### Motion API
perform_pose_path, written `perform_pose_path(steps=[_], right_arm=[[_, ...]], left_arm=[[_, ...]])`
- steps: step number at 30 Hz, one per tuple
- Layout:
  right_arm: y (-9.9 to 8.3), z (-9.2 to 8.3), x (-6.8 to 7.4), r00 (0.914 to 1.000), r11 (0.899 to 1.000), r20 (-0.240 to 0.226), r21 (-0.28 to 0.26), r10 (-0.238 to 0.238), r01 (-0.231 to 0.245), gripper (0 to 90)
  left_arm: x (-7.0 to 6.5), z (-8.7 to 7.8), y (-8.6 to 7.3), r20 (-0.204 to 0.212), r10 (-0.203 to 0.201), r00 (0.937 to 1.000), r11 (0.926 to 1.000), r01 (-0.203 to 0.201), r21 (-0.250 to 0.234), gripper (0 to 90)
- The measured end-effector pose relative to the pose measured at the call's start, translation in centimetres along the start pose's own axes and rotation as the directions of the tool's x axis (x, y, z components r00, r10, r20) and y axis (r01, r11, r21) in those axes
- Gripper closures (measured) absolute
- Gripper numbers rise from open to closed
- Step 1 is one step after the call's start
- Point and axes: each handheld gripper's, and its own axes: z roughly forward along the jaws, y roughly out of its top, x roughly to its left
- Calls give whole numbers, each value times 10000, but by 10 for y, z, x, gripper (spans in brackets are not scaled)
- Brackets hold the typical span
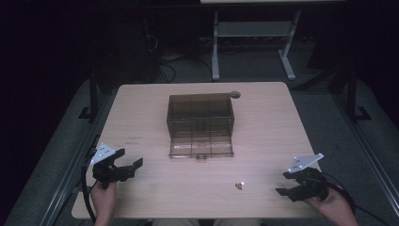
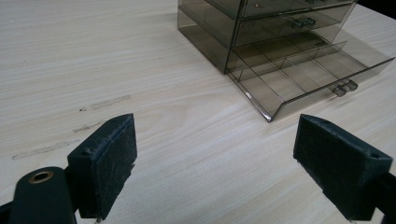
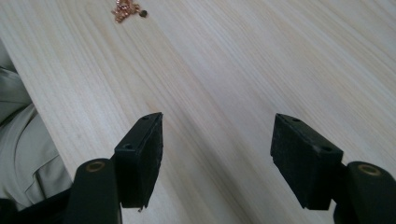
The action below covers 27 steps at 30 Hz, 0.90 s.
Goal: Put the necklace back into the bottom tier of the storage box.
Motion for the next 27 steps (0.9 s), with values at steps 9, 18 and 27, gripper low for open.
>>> perform_pose_path(steps=[9,18,27], right_arm=[[9,6,9,9995,9992,-12,251,-310,310,336],[20,7,19,9978,9977,-64,188,-657,659,333],[28,9,24,9959,9958,-100,197,-894,896,329]], left_arm=[[-2,0,-1,101,139,9999,9999,-139,30,130],[-1,-1,-1,63,127,9999,9999,-127,-5,129],[-3,1,0,89,170,9998,9998,-170,40,130]])
